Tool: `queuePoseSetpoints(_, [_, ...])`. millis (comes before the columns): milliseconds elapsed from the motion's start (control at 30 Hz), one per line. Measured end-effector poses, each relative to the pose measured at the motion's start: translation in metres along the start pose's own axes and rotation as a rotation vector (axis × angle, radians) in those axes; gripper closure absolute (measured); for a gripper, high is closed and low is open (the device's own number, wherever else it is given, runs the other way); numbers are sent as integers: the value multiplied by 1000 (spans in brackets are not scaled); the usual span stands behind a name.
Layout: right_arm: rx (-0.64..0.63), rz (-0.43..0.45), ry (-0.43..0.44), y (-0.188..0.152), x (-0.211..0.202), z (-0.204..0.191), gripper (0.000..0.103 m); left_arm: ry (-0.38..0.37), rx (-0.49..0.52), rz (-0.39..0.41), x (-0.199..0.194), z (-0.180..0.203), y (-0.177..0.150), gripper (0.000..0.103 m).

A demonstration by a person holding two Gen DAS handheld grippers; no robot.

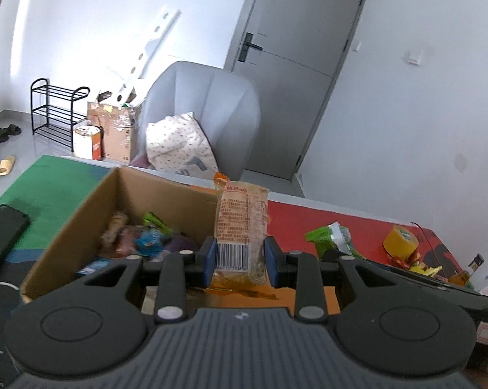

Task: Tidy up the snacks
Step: 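Carry both held packets over the cardboard box, then open both grippers to drop the packets into the box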

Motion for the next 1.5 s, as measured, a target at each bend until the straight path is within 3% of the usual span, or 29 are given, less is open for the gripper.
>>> queuePoseSetpoints(700, [-80,-21,86,10,38,-61,81,79,-84,-4,5,-72,17,72])
queuePoseSetpoints(933, [-89,-43,107,8,53,-75,81,112,-127,-20,9,-95,19,67])
queuePoseSetpoints(1100, [-92,-49,138,9,62,-86,81,130,-139,-15,2,-106,19,57])
queuePoseSetpoints(1167, [-83,-42,160,10,64,-90,73,135,-143,-13,0,-110,20,54])
queuePoseSetpoints(1400, [-54,-50,132,11,58,-86,63,149,-155,14,-9,-115,22,28])
queuePoseSetpoints(1500, [-46,-52,114,9,49,-79,62,143,-145,21,-12,-113,23,22])
Point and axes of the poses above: each gripper's, at about its wrist camera, not at the fingertips, and x roughly the way its jaws point, z to its right, y to its top, the point moved 3 cm from there along x, roughly the way its jaws point, and after that the axes turned 4 degrees about y, right-handed, at the moved point
